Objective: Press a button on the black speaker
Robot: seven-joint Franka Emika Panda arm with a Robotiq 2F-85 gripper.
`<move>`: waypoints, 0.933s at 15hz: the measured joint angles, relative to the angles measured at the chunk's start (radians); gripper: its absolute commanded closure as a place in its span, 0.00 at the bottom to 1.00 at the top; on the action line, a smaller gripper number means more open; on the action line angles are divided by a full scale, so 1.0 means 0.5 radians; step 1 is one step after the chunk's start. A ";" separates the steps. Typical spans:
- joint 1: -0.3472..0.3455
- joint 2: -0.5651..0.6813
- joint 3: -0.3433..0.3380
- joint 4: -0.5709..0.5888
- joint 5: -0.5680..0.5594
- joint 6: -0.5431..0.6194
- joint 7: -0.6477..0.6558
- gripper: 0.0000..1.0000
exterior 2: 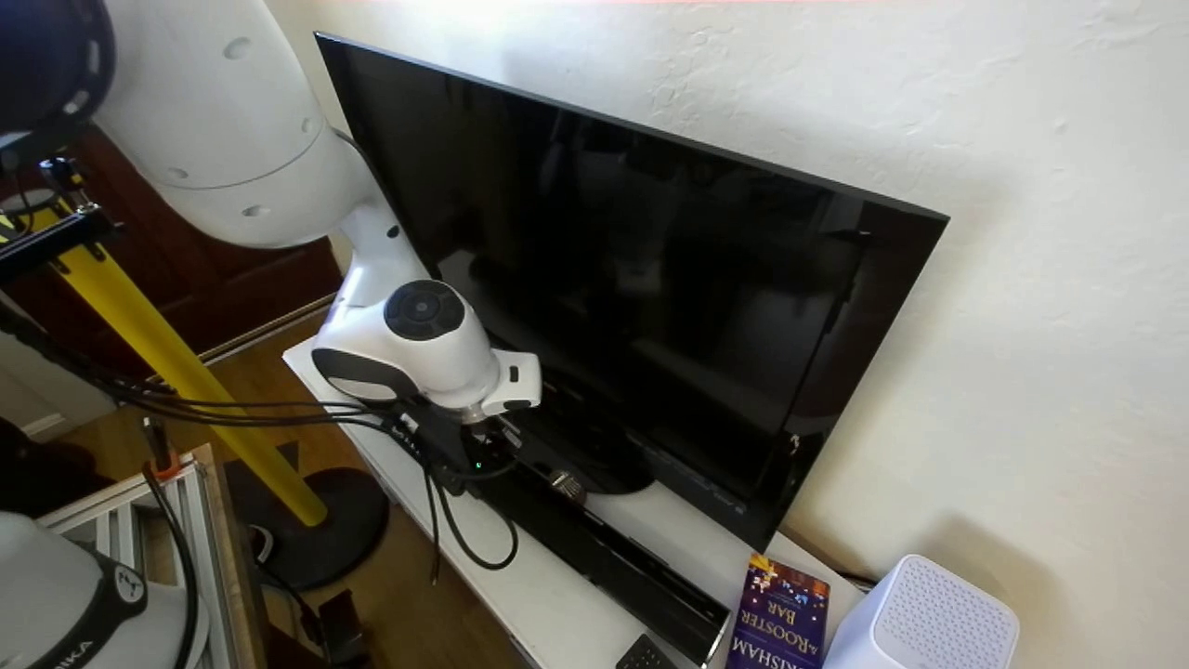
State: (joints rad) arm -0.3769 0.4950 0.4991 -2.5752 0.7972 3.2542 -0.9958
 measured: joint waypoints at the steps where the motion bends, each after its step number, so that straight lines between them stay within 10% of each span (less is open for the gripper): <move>1: -0.005 0.006 0.003 0.000 0.000 0.005 -0.001 1.00; 14: -0.158 0.024 0.192 0.002 -0.009 0.118 -0.016 1.00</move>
State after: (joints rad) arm -0.4561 0.5072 0.5951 -2.5744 0.7927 3.3134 -1.0038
